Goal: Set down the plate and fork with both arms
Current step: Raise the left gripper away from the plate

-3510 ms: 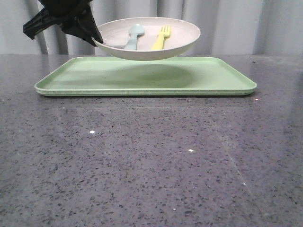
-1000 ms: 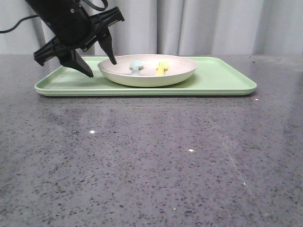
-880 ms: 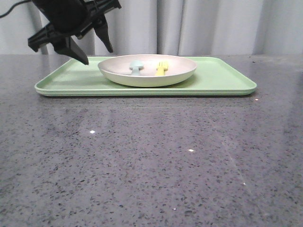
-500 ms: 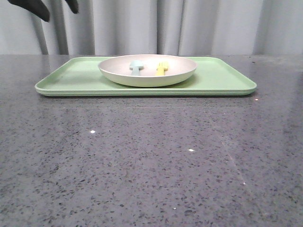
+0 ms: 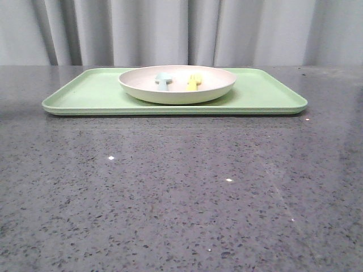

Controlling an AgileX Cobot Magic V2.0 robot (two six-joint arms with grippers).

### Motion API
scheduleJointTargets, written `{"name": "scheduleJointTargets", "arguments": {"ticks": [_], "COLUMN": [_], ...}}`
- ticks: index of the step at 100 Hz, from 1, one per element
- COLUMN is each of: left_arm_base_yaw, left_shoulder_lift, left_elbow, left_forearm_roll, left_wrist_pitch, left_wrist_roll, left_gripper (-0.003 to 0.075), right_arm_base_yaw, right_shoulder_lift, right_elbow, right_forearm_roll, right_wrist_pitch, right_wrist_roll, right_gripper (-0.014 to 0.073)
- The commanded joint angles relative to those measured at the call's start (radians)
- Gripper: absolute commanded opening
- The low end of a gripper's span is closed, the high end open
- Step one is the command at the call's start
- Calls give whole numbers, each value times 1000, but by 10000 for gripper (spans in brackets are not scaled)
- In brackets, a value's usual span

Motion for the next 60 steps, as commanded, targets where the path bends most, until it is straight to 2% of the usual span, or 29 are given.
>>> {"name": "scheduleJointTargets", "arguments": {"ticks": [1,34,60], "left_arm_base_yaw": [25,60,60], "left_shoulder_lift": [-106,-462,-628], "left_elbow": [68,437,550], "left_forearm_roll": [15,5,-15], "left_wrist_pitch": [-85,-100,-66], "left_wrist_roll": [-10,-10,-10], "left_gripper": [400,399,399], "right_arm_base_yaw": [-6,-6,-6], "right_shoulder_lift": [12,12,12], "right_elbow": [-33,-33,-33], "right_forearm_roll": [-6,-6,19], "right_wrist_pitch": [-55,-57,-73], "right_wrist_roll": [-11,-11,-11], "right_gripper": [511,511,511]}}
